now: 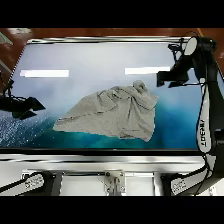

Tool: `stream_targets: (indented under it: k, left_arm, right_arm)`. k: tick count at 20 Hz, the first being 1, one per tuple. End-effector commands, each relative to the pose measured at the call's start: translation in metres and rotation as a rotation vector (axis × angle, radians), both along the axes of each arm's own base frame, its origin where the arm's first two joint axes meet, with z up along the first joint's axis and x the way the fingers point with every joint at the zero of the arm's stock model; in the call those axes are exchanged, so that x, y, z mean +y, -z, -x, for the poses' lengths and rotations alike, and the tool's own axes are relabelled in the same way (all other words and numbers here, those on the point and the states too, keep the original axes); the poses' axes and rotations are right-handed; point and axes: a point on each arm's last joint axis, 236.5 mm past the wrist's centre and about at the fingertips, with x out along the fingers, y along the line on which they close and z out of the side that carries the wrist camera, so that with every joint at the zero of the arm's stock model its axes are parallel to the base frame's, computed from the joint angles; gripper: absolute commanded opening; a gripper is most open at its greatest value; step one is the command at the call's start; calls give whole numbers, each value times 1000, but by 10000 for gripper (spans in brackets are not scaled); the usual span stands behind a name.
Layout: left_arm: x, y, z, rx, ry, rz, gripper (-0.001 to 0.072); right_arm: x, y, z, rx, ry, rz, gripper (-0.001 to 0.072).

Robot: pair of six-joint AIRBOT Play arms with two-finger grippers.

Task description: Fold the shirts.

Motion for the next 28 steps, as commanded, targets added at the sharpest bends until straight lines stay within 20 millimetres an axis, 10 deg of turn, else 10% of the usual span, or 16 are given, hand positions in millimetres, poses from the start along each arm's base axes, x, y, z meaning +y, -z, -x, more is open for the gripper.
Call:
stream_targets:
  k: [1,7,17,21,24,28]
  left_arm:
    - [-3,46,61,167,-12,97,661]
    - [-27,90,54,62,-116,172,661]
    - [-33,112,24,-6,-116,87,644]
    - [-40,110,3,-79,-121,50,450]
    - [-49,108,6,-73,-82,62,36]
    - [-48,88,3,-112,-9,69,34]
  right_arm:
    - [-25,-7,41,149,23,-47,647]
    - [7,-23,31,101,51,-278,647]
    - [31,-16,5,-9,-4,-160,647]
    - [24,-12,12,19,-10,-96,647]
    - [16,-10,12,24,8,-63,647]
    - [-50,27,86,331,104,100,647]
